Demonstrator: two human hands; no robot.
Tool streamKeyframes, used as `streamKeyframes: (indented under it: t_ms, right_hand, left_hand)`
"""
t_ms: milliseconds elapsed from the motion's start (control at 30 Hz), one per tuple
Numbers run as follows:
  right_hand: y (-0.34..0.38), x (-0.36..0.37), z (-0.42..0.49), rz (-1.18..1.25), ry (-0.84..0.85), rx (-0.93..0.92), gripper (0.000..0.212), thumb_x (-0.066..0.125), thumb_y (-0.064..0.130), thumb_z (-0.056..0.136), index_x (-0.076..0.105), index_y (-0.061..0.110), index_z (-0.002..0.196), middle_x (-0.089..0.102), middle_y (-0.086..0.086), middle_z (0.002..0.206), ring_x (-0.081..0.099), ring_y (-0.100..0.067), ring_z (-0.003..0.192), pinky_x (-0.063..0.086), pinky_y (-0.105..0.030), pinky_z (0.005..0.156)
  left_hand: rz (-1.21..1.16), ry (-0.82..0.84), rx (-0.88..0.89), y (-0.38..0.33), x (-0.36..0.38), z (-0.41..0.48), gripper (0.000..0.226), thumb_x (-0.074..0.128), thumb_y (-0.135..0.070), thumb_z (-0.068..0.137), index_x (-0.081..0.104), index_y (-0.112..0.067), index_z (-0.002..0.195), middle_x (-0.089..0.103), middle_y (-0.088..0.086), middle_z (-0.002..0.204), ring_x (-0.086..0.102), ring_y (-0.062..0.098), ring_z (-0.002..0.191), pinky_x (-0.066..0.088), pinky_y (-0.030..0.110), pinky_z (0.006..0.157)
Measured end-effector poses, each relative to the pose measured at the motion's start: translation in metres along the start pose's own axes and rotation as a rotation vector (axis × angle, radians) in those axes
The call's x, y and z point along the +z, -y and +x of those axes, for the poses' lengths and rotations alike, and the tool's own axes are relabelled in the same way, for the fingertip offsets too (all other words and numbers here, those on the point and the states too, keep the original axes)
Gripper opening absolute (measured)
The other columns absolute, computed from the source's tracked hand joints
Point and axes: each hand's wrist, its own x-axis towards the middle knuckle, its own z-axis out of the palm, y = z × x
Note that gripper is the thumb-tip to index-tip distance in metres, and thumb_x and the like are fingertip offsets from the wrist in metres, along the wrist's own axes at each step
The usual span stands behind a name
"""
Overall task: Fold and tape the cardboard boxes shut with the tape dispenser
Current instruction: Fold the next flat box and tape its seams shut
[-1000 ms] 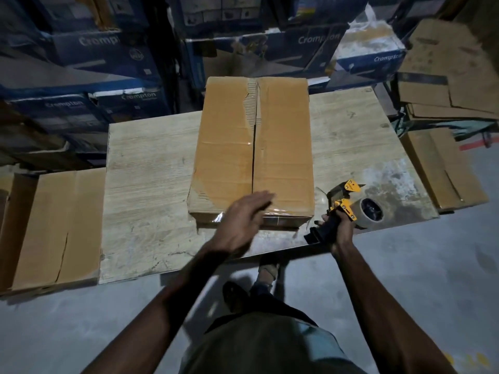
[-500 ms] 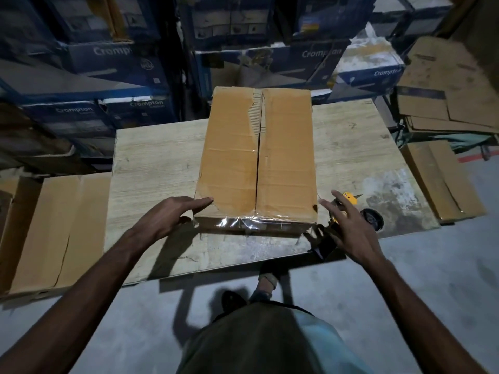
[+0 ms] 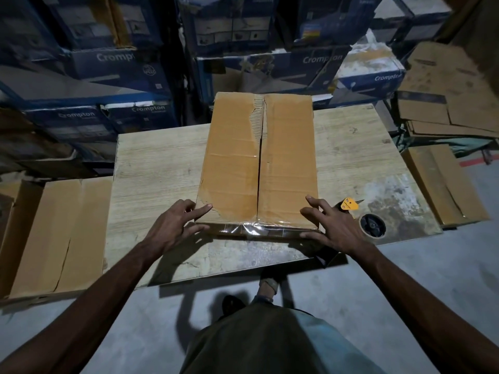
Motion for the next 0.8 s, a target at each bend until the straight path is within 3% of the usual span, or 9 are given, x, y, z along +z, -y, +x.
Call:
streamKeyframes:
  t_ms: [133,267,367,433,500,567,667,733,800]
  right_hand:
    - [-0.004,0.003,0.000,-0.074,-0.013,-0.014,0.070,0.034,0.084,0.093,0.041,0.036,0.143,0.028,0.007,0.165,0.070,-0.028,0.091,0.056,-0.038,0.055]
    - [0.001,0.003,0.001,-0.138,-0.045,-0.043,0.065,0.046,0.077,0.094,0.048,0.027,0.135,0.039,-0.004,0.159,0.068,-0.027,0.089,0.055,-0.036,0.052]
    - [0.007,0.005,-0.001,-0.169,-0.066,-0.044,0.065,0.055,0.070,0.091,0.048,0.023,0.135,0.038,-0.012,0.159,0.065,-0.030,0.094,0.056,-0.040,0.062]
    - [0.008,0.009,-0.005,-0.185,-0.086,-0.014,0.069,0.050,0.072,0.093,0.045,0.022,0.140,0.034,-0.012,0.163,0.065,-0.031,0.102,0.057,-0.044,0.072]
    - [0.013,0.010,-0.012,-0.185,-0.100,0.014,0.081,0.043,0.081,0.090,0.044,0.022,0.146,0.029,-0.009,0.166,0.059,-0.033,0.120,0.052,-0.053,0.092]
    - [0.027,0.003,-0.021,-0.141,-0.202,0.014,0.093,0.056,0.086,0.080,0.054,0.019,0.144,0.038,-0.009,0.163,0.051,-0.035,0.131,0.041,-0.059,0.105]
    - [0.058,-0.011,-0.017,0.064,-0.386,0.004,0.068,0.072,0.067,0.082,0.067,0.017,0.128,0.063,-0.004,0.138,0.058,-0.025,0.121,0.042,-0.050,0.101]
    - [0.076,-0.017,0.000,0.218,-0.318,0.036,0.043,0.062,0.056,0.095,0.068,0.024,0.122,0.069,0.005,0.119,0.062,-0.015,0.107,0.048,-0.044,0.096]
    - [0.088,-0.013,0.018,0.310,-0.213,0.055,0.032,0.058,0.051,0.099,0.071,0.028,0.118,0.071,0.009,0.109,0.062,-0.011,0.098,0.052,-0.041,0.090]
  left_hand:
    - [0.082,-0.159,0.046,-0.010,0.005,-0.004,0.051,0.054,-0.055,0.099,0.064,-0.029,0.141,0.058,0.015,0.132,0.056,0.033,0.110,0.053,0.040,0.075]
    - [0.070,-0.179,0.121,-0.009,0.008,-0.006,0.050,0.055,-0.047,0.104,0.058,-0.023,0.148,0.058,0.015,0.140,0.060,0.033,0.114,0.054,0.040,0.076]
    - [0.092,-0.161,0.112,-0.006,0.011,-0.010,0.053,0.058,-0.042,0.104,0.053,-0.021,0.152,0.055,0.017,0.144,0.057,0.035,0.123,0.055,0.043,0.082]
    - [0.104,-0.154,0.114,-0.009,0.009,-0.009,0.055,0.057,-0.043,0.103,0.051,-0.020,0.153,0.054,0.017,0.147,0.056,0.036,0.129,0.055,0.047,0.087]
    - [0.130,-0.079,0.140,-0.017,0.003,-0.007,0.065,0.056,-0.060,0.099,0.049,-0.025,0.153,0.048,0.014,0.156,0.051,0.034,0.138,0.052,0.051,0.101]
    - [0.075,-0.001,0.117,-0.034,-0.004,-0.006,0.077,0.054,-0.078,0.090,0.049,-0.034,0.153,0.044,0.005,0.161,0.047,0.025,0.143,0.044,0.047,0.108]
    - [-0.077,-0.005,0.084,-0.067,-0.005,0.003,0.055,0.049,-0.068,0.099,0.060,-0.038,0.143,0.057,-0.004,0.149,0.055,0.017,0.133,0.052,0.041,0.102]
    - [-0.160,-0.041,0.089,-0.083,-0.001,0.013,0.040,0.049,-0.051,0.104,0.069,-0.033,0.134,0.067,-0.004,0.132,0.060,0.015,0.118,0.057,0.038,0.089]
    - [-0.198,-0.063,0.112,-0.097,0.006,0.025,0.030,0.059,-0.035,0.102,0.074,-0.025,0.127,0.071,-0.002,0.119,0.061,0.016,0.107,0.056,0.036,0.080]
